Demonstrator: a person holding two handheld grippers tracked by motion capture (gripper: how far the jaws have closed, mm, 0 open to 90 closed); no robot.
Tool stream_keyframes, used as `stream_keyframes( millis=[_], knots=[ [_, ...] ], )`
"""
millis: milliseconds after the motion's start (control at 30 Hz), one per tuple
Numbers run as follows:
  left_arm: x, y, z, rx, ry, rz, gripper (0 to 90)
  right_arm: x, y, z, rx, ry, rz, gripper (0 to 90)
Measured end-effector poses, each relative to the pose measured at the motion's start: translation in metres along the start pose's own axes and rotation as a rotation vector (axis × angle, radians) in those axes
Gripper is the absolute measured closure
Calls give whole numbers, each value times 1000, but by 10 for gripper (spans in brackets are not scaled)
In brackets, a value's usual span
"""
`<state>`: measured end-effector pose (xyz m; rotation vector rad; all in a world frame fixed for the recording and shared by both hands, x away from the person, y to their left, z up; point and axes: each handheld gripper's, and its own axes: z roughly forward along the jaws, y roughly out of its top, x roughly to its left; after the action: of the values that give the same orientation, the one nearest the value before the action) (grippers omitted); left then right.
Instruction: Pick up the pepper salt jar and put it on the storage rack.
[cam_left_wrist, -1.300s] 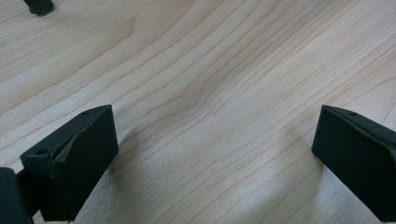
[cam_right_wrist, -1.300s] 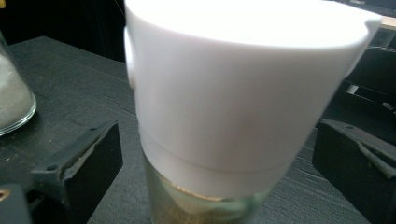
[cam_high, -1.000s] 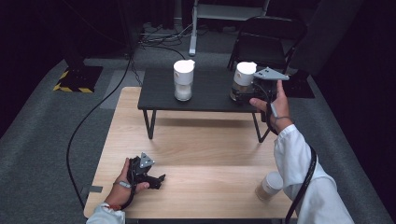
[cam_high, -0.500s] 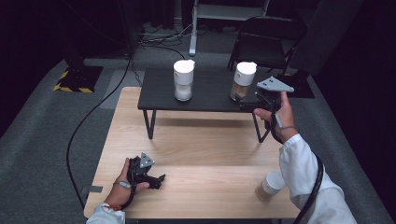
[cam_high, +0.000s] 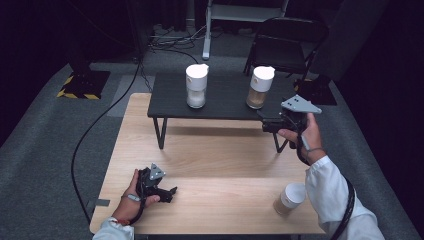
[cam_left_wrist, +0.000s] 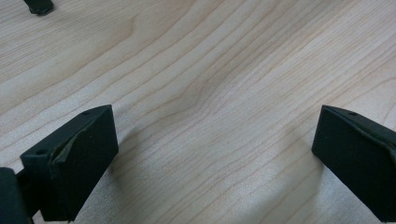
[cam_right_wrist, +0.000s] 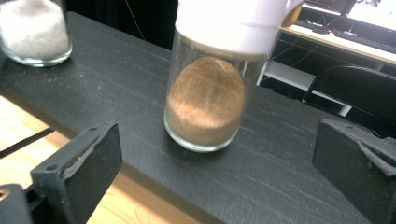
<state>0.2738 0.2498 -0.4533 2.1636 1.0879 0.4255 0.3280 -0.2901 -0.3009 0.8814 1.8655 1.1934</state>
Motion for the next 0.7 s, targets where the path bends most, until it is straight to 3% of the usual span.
stream_keyframes(
  millis=[400, 700],
  knots=[
    [0, 0, 0, 0, 0, 0, 0, 2, -21, -17, 20, 9, -58, 13],
    [0, 0, 0, 0, 0, 0, 0, -2, -45, -35, 40, 23, -61, 13]
  ],
)
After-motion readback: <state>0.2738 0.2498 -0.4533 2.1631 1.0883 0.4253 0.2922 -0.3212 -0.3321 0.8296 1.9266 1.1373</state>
